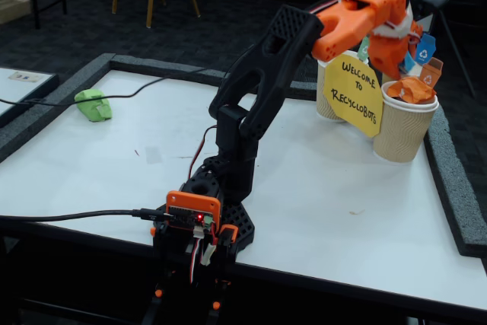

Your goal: Sort rubbish by color.

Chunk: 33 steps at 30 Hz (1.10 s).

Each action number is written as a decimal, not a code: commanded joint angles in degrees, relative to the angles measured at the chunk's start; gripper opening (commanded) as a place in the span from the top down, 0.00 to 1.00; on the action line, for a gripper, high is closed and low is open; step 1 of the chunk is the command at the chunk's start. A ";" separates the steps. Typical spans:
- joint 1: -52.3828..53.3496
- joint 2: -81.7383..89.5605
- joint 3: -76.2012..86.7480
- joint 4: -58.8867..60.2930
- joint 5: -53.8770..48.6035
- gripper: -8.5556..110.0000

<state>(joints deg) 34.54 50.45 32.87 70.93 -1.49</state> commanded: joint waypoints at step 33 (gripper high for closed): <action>1.67 27.25 0.88 1.58 -1.85 0.86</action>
<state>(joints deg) 34.54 55.90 32.34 72.69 -1.49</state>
